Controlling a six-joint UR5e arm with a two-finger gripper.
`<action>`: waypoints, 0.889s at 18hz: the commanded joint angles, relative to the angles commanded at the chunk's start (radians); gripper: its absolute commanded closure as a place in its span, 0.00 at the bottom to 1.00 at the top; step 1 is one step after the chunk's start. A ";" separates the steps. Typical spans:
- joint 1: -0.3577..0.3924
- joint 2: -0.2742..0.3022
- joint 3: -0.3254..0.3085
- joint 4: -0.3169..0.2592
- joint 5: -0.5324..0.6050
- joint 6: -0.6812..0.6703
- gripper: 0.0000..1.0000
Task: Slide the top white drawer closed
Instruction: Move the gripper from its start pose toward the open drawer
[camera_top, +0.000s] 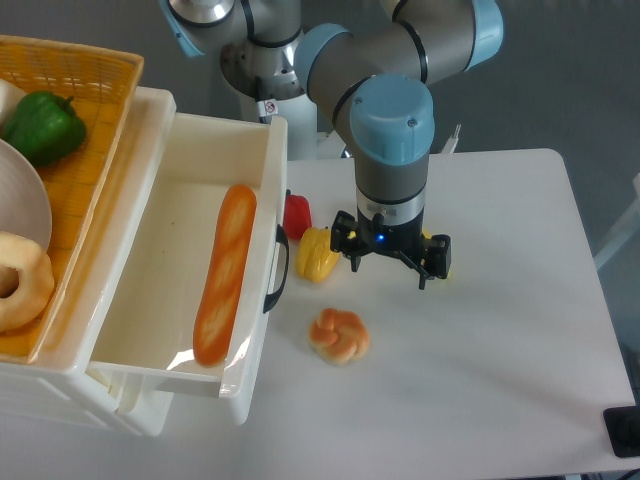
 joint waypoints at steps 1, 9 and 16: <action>0.000 0.000 -0.002 0.000 0.000 0.000 0.00; 0.003 0.002 -0.012 0.003 0.005 -0.031 0.00; -0.003 -0.002 -0.029 0.008 0.003 -0.112 0.00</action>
